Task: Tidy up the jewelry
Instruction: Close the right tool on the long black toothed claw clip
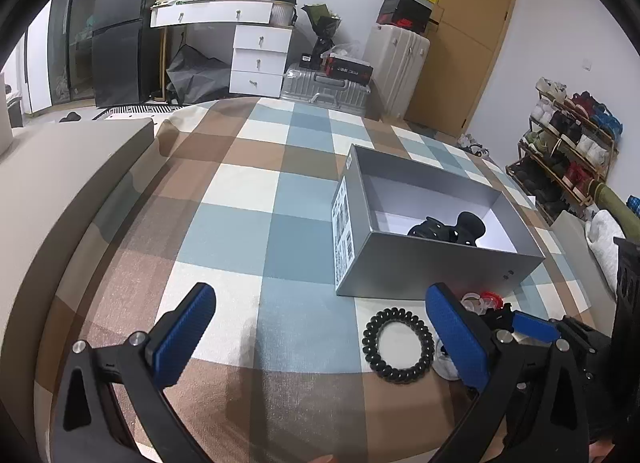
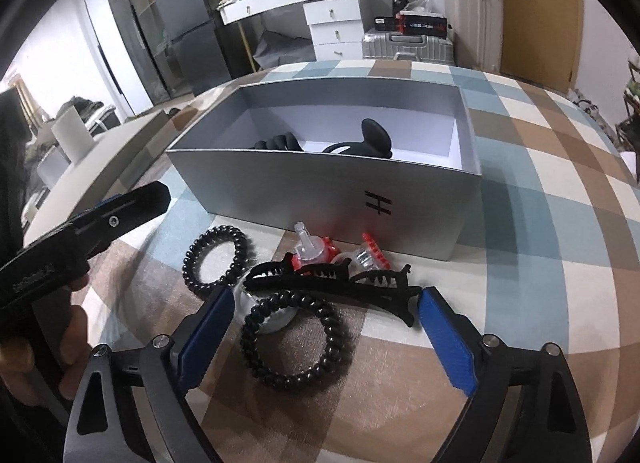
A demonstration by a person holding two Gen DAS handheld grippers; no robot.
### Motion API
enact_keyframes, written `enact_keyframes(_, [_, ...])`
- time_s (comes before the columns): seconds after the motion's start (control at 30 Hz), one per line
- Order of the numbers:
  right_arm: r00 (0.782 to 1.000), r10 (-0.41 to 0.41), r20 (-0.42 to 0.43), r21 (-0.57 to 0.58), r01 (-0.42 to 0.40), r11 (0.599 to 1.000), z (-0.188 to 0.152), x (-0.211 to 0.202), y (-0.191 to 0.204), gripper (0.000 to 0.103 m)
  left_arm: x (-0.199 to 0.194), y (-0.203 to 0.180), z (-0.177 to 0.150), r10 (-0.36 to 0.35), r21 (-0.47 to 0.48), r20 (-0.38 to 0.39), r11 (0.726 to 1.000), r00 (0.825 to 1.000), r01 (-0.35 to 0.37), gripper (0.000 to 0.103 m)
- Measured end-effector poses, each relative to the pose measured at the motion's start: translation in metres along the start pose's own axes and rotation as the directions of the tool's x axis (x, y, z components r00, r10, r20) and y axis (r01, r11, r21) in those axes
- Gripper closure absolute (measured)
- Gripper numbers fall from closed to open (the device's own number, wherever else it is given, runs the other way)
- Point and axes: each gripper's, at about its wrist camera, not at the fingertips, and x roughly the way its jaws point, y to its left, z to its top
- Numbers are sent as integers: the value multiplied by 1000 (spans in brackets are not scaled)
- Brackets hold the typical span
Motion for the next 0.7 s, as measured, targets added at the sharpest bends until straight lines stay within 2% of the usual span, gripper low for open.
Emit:
enact_keyframes(0.33, [999,-40,-18,-19,39,999,4,6,8,3,-1,-1,0,3,7,1,1000,1000,-3,1])
enact_keyframes(0.5, [995,-97,-22,-55,96,994,5,13,16,3,1,0,0,8,8,-6,1000,1000,-8,1])
enact_keyframes(0.7, [993,-115,-17,-38,114,993,8,16,16,5,-1,-3,0,19,28,2,999,1000,-19,1])
